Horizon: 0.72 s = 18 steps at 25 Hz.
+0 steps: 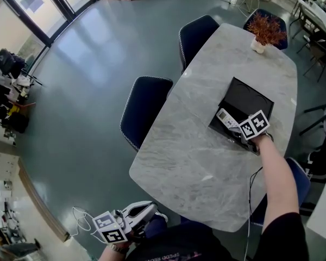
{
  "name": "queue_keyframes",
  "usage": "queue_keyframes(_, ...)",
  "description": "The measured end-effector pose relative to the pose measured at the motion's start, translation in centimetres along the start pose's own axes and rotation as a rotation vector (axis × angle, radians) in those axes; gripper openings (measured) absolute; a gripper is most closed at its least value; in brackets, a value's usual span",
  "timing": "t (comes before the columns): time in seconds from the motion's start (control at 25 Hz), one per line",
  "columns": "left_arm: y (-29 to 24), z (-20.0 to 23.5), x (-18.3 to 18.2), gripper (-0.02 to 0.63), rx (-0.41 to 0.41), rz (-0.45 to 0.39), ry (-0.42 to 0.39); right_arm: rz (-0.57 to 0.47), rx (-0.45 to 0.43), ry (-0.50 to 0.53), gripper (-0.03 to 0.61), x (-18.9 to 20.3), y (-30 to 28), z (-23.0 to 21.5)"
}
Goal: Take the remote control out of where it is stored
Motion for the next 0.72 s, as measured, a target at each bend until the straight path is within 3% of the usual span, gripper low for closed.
queue_keyframes(0.24,0.0,0.0,0.0,0.005,-0.004,-0.001,0.003,0.029,-0.077,-0.099,0.176,0.3,-0.9,0.3)
queue_keyframes(0.4,-0.1,0.0,0.3,0.006,-0.012,-0.003,0.014,0.019,-0.169,-0.22,0.176,-0.1,-1.1,0.3)
queue_keyframes(0.6,-0.2,0.1,0.4,0.006,-0.02,-0.009,0.015,0.099,-0.16,-0.127,0.155,-0.2,-2.0,0.2)
queue_keyframes(0.72,-0.4,0.1,0.4,0.005,-0.022,-0.006,0.018,0.102,-0.163,-0.13,0.135,-0.3,-1.9,0.1)
Point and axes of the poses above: the fingertips, and each gripper's own axes: y backward along the fingers, z to its left, x out of its underside, the point moved 6 cm from there along y, backward along the fingers, and after that the axes turned 11 degrees about -z, right-handed, at the moved point
